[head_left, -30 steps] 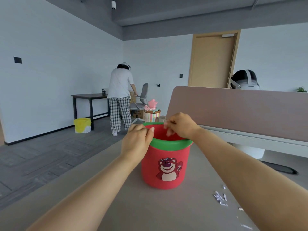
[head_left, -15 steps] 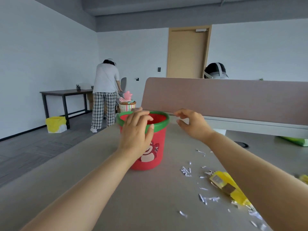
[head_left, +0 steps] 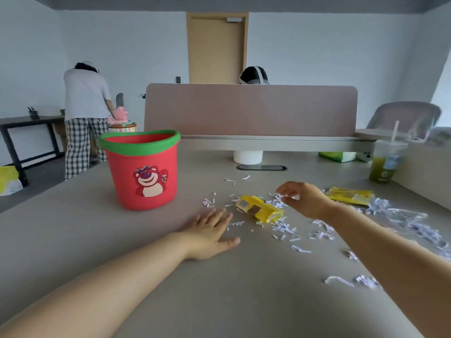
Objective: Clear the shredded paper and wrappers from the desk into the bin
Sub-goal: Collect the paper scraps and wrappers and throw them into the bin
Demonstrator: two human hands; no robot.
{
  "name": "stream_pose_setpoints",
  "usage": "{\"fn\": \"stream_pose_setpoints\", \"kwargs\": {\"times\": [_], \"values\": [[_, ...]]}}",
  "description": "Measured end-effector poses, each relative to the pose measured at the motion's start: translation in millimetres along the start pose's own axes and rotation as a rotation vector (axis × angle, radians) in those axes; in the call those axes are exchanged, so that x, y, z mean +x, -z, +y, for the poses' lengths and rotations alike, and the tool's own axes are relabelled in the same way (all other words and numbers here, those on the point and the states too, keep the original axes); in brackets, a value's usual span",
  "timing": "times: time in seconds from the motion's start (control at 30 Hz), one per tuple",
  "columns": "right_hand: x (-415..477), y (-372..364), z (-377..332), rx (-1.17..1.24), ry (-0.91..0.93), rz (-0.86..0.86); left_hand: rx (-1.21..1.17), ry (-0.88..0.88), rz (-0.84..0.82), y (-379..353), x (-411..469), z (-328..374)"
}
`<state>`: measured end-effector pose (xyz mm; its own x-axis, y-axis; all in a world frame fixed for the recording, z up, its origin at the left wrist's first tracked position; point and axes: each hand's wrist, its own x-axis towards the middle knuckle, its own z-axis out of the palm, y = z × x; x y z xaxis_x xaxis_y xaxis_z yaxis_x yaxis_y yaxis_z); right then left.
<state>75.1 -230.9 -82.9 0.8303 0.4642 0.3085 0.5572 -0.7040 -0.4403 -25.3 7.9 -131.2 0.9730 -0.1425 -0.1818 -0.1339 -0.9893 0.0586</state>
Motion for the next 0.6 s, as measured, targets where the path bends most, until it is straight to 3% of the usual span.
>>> {"fn": "stream_pose_setpoints", "kwargs": {"times": [0.17,0.3,0.47,0.6], "values": [[-50,26,22,-0.031,-0.045,0.044,-0.118,-0.006,0.102,2,36,58],[-96,52,47,-0.085,-0.126,0.083,-0.15,-0.029,0.083,8,56,98],[-145,74,85,-0.359,-0.486,0.077,-0.064,-0.152,0.031,5,70,129],[-177,74,110,-0.292,-0.728,-0.079,-0.063,-0.214,0.012,4,75,133]]}}
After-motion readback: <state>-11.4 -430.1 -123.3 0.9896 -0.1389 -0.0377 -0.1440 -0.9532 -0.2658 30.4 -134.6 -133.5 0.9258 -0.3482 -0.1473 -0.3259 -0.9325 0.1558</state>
